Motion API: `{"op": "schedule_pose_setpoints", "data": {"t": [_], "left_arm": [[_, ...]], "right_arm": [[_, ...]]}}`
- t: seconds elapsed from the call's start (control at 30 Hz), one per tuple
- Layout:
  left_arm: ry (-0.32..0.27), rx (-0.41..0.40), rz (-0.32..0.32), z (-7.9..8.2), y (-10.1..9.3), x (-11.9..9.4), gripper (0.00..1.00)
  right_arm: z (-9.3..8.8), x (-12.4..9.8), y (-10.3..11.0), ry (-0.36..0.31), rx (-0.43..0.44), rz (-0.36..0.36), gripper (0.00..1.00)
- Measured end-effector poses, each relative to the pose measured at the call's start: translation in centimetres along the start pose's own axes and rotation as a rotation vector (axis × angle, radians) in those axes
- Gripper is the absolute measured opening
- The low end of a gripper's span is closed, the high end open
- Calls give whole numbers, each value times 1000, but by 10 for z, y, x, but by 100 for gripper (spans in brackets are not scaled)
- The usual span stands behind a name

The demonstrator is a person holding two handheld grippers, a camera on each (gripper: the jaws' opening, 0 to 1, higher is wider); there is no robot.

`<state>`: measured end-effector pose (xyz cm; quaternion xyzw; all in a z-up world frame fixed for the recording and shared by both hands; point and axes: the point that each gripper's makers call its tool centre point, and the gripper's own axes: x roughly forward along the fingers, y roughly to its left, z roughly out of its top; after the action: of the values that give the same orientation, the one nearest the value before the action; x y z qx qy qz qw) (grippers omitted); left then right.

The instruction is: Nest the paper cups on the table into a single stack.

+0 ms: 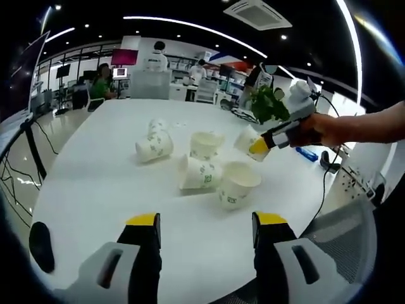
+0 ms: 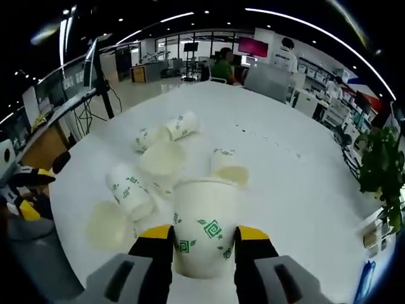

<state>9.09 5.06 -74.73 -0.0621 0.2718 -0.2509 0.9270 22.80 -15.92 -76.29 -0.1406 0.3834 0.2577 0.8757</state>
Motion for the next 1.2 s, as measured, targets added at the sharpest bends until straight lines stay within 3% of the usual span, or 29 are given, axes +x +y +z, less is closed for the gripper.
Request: {"op": "schedule_pose_setpoints", "data": {"t": [0.1, 0.2, 0.37, 0.7, 0.8, 0.93, 1.2], "left_arm": [[-5, -24, -6, 2, 2, 0, 58], [-20, -99, -31, 6, 4, 0, 58], [-35, -117, -37, 15, 5, 1, 58], [-95, -137, -126, 64, -17, 18, 57], [-107, -119, -161, 76, -27, 27, 56], [-120, -114, -190, 90, -38, 33, 55], [-102, -99, -244, 89, -55, 45, 53]], "right_arm": [[6, -1, 11, -4, -36, 17, 36], [6, -5, 18, 1, -76, 36, 36], [17, -11, 37, -14, -143, 63, 36], [33, -28, 59, -42, -220, 95, 36], [29, -26, 63, -34, -295, 97, 36], [27, -28, 73, -42, -310, 112, 36], [25, -36, 107, -61, -394, 165, 36]]}}
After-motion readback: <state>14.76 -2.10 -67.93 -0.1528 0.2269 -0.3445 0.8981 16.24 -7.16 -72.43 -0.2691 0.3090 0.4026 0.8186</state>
